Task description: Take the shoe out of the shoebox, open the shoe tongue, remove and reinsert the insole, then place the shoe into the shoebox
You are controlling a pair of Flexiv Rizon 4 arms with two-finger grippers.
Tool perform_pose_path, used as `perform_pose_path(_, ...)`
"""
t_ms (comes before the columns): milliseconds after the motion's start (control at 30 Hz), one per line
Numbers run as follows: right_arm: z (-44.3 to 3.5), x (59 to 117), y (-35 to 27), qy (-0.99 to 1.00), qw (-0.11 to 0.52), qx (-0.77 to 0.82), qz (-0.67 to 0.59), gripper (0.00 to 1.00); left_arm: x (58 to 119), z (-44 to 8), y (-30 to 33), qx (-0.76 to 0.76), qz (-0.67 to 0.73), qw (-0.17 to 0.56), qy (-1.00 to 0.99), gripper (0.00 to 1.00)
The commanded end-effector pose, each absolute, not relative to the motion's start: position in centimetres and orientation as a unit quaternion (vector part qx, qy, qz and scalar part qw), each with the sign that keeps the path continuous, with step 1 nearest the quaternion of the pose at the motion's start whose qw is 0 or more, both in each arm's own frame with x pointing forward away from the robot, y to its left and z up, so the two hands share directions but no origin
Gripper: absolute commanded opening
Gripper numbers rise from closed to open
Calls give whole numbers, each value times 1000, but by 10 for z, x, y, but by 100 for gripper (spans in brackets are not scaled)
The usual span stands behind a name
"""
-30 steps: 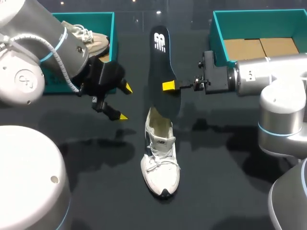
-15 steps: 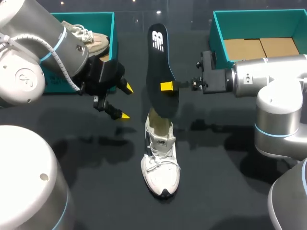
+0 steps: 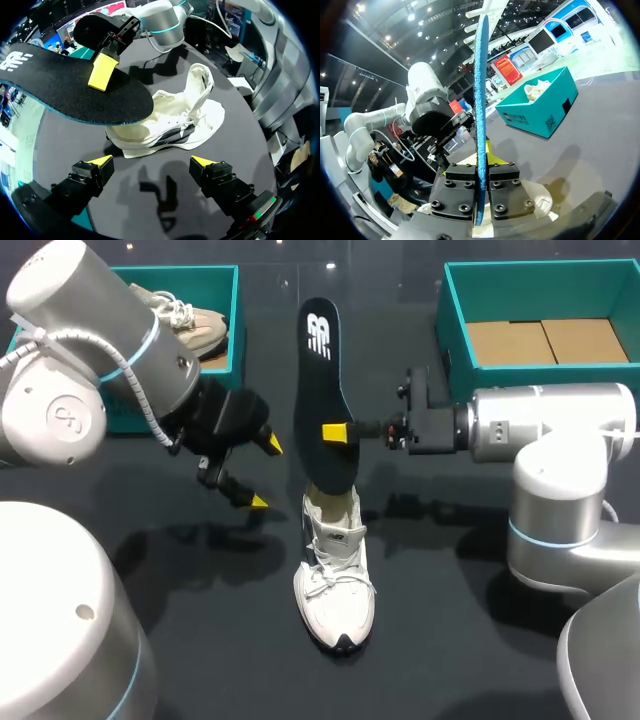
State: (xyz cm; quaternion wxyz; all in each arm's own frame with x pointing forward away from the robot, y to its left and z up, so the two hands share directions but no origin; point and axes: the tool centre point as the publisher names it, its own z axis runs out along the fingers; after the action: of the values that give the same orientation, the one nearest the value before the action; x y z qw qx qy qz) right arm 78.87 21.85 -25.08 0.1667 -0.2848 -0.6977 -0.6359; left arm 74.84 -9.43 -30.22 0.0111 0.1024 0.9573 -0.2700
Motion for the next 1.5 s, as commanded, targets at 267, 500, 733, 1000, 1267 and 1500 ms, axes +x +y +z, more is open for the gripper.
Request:
perform_pose_path(267, -254, 790, 220, -700, 161, -280, -636, 0, 753, -324, -105, 64, -268, 28, 961, 100)
perform_pose_path(500, -262, 798, 221, -699, 157, -245, -653, 0, 757, -337, -107, 38, -263, 42, 963, 100)
perform_pose_path(733, -267, 801, 222, -705, 150, -241, -649, 0, 761, -338, -106, 39, -257, 40, 965, 100)
perform_pose_path(1000, -267, 801, 222, -705, 150, -241, -649, 0, 763, -346, -112, 37, -250, 39, 967, 100)
perform_pose_path(1267, -273, 800, 219, -694, 149, -234, -665, 0, 761, -352, -122, 45, -243, 35, 968, 100)
perform_pose_path(1500, -276, 798, 220, -687, 146, -223, -677, 0, 760, -353, -126, 48, -233, 40, 970, 100)
